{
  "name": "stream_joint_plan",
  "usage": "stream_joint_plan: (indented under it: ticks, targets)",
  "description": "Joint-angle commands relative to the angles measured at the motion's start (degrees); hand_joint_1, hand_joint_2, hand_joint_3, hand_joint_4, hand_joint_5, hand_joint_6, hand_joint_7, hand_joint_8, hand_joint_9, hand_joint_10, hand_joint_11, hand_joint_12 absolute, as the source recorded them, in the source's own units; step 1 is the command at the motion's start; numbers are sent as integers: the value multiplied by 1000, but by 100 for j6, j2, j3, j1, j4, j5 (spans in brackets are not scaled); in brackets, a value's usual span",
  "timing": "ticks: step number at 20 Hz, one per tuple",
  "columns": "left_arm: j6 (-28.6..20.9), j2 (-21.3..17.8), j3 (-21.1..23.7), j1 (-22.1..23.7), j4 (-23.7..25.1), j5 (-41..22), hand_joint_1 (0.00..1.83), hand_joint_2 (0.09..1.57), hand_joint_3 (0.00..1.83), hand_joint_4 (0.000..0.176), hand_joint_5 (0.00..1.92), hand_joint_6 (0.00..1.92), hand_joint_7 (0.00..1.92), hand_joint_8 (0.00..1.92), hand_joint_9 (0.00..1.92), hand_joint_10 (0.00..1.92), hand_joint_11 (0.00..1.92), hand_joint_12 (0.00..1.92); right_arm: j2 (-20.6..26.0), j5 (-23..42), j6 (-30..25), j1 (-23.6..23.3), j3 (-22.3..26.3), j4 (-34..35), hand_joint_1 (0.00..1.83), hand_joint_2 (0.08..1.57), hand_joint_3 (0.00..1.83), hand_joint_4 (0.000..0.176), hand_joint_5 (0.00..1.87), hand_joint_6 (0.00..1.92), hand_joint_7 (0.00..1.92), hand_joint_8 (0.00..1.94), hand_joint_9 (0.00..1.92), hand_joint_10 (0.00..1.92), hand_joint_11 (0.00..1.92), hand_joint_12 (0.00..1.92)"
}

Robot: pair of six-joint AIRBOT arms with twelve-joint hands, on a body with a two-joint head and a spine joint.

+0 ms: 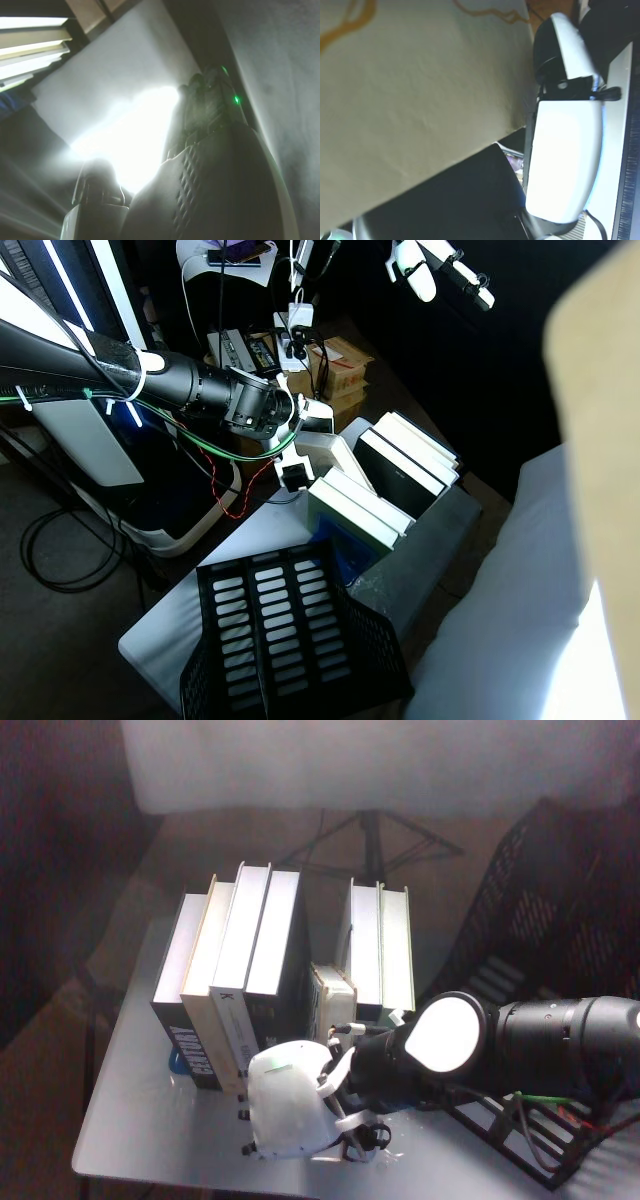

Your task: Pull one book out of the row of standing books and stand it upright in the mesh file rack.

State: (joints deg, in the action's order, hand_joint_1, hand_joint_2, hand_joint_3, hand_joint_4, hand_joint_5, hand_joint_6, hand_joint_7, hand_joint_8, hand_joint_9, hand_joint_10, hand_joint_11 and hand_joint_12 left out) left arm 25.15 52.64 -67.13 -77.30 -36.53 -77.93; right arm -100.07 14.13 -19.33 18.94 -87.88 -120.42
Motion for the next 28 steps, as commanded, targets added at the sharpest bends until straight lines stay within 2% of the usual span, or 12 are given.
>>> stream_joint_plan:
  ticks: [1,4,8,12,13,16,22,23,25,26,27,28]
  targets:
    - [-45,-13,-33,16,-140,-750,0,1388,0,36,24,3,52,5,4,2,0,0,157,-296,-85,75,-70,78,1156,1076,273,0,768,1294,973,1266,971,1380,740,1849]
    - [-51,-7,-32,16,-154,-764,0,1388,0,36,22,2,52,4,4,2,0,0,157,-295,-86,75,-82,118,1195,1054,264,0,797,1227,971,1234,986,1339,747,1833]
    - [-51,4,-28,16,-170,-777,0,1374,0,58,21,1,65,8,34,14,0,0,157,-293,-92,72,-89,149,1250,907,408,0,997,901,1035,1193,927,1470,724,1920]
    - [-51,8,-23,15,-185,-792,0,1379,0,36,33,5,66,7,34,13,0,0,157,-293,-105,72,-98,149,1213,1096,90,0,891,1069,987,1126,877,1357,620,1889]
    - [-51,8,-22,15,-187,-793,0,1376,0,37,29,3,62,5,42,16,0,0,157,-293,-107,72,-99,149,1226,1119,57,0,883,1013,978,1222,897,1486,680,1915]
    - [-52,14,-20,14,-205,-808,0,1379,0,50,30,4,66,7,53,20,0,0,157,-273,-139,72,-100,149,1222,1123,23,0,883,1050,1022,1108,952,1369,694,1899]
    - [-65,14,-1,9,-217,-844,0,1381,0,45,37,5,69,4,36,11,0,0,268,-15,-203,-130,163,301,1369,1116,0,0,935,1111,1035,804,867,1262,459,1662]
    - [-68,13,1,9,-217,-852,44,1390,2,29,43,6,29,1,3,0,0,0,320,-2,-203,-148,204,310,1359,1139,4,0,895,1227,976,863,811,1300,404,1655]
    - [-68,9,6,10,-217,-856,53,1386,0,29,47,6,10,2,0,0,26,13,479,66,-203,-208,313,400,1345,1174,3,0,856,1329,900,955,730,1372,367,1681]
    - [-73,3,9,11,-215,-859,49,1381,0,39,46,5,5,1,0,0,16,11,568,101,-202,-249,384,469,1236,1179,0,0,884,1314,857,1032,703,1072,295,1694]
    - [-85,-4,8,14,-211,-873,60,1375,5,40,38,26,0,0,0,0,2,226,676,143,-201,-308,476,525,1222,1157,0,0,930,1239,888,997,779,892,306,1657]
    - [-89,-11,9,15,-211,-890,71,1370,1,42,48,16,0,0,0,0,0,413,753,152,-166,-337,544,598,1317,1175,8,0,870,1302,875,1013,724,1283,299,1653]
